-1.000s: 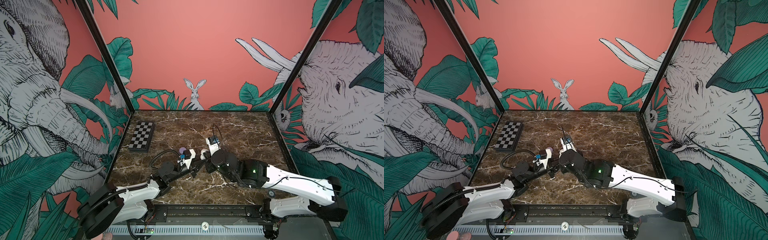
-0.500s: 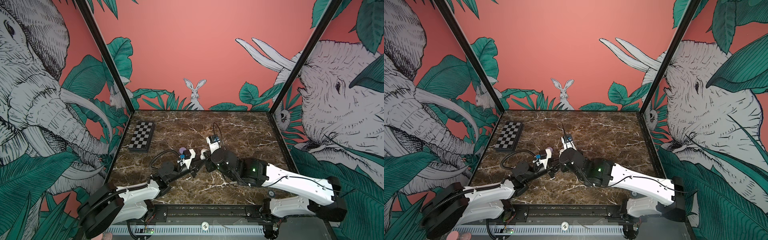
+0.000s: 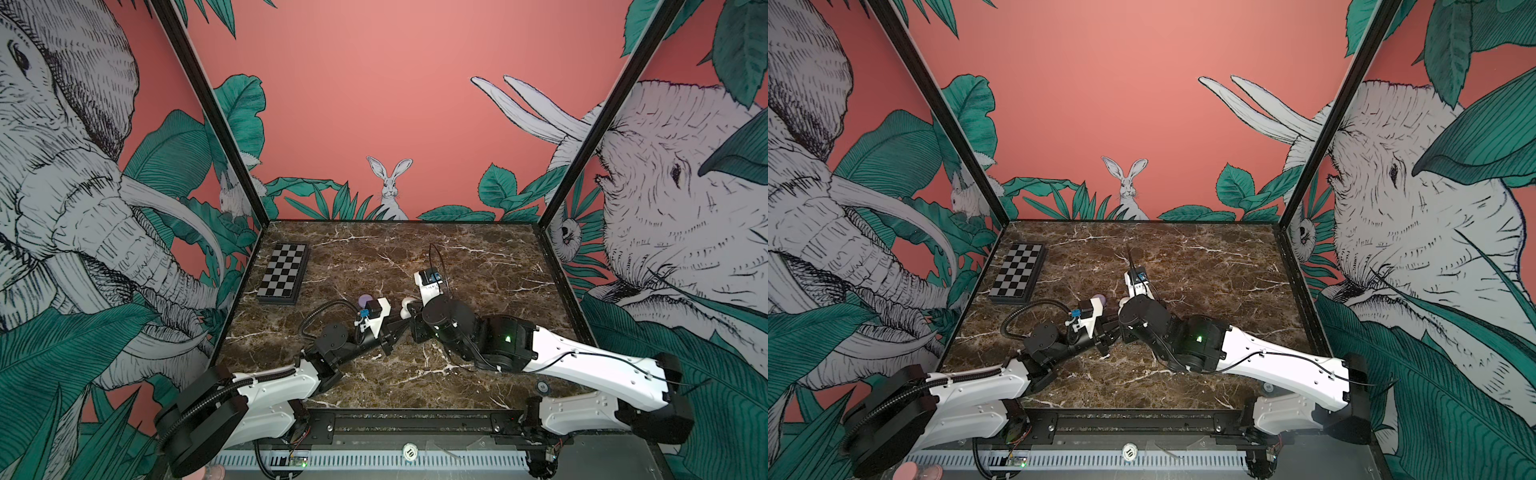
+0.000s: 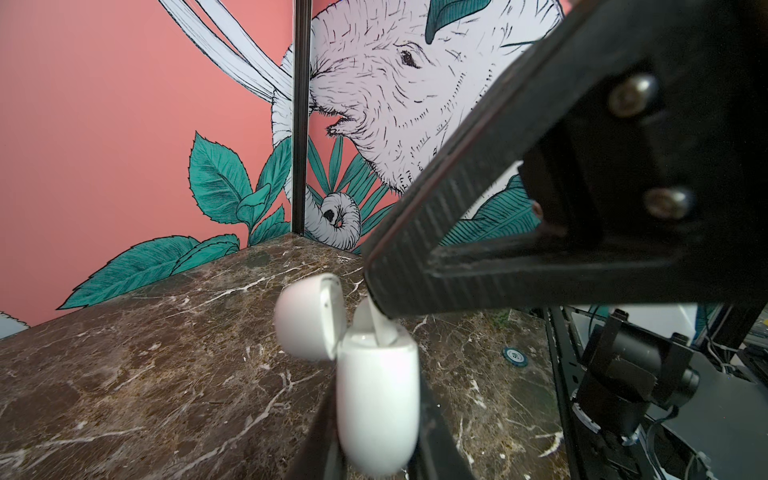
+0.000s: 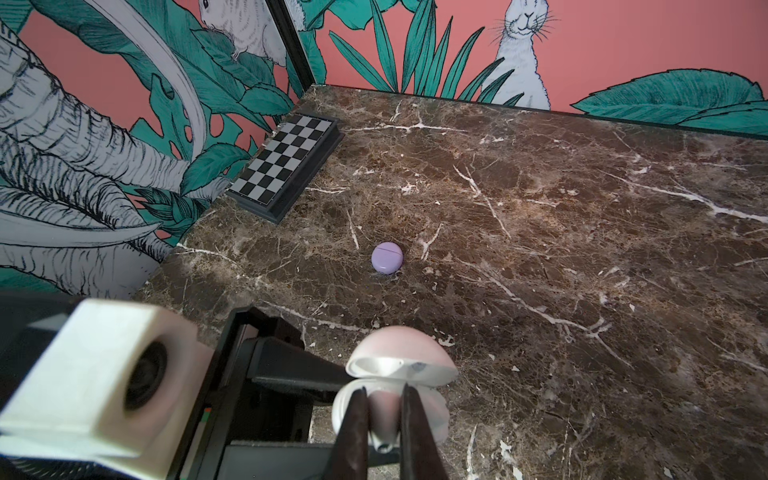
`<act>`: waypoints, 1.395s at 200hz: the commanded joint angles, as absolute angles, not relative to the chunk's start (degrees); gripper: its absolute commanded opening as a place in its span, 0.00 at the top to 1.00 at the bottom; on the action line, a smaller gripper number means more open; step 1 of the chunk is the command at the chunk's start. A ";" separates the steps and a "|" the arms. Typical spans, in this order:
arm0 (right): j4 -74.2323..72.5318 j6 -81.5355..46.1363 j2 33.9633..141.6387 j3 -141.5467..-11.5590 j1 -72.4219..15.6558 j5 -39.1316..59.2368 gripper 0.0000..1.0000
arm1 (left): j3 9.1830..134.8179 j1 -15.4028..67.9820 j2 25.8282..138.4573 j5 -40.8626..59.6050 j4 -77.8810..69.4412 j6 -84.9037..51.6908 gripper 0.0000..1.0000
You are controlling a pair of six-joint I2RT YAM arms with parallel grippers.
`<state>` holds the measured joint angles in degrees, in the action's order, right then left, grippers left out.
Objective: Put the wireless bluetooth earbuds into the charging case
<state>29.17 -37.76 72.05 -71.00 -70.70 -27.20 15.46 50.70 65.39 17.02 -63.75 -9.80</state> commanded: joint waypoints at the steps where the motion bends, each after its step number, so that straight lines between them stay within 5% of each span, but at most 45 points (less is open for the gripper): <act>1: 31.89 -38.60 71.59 -70.22 -69.70 -28.88 1.00 | 15.03 51.24 63.44 17.76 -71.53 -9.05 1.00; 205: 28.96 -36.19 71.87 -71.20 -69.61 -25.22 1.00 | 14.68 51.24 63.55 17.58 -72.24 -9.05 1.00; 279: 29.36 -36.63 71.62 -71.27 -69.61 -25.62 0.91 | 14.76 51.24 63.29 17.58 -71.90 -9.32 1.00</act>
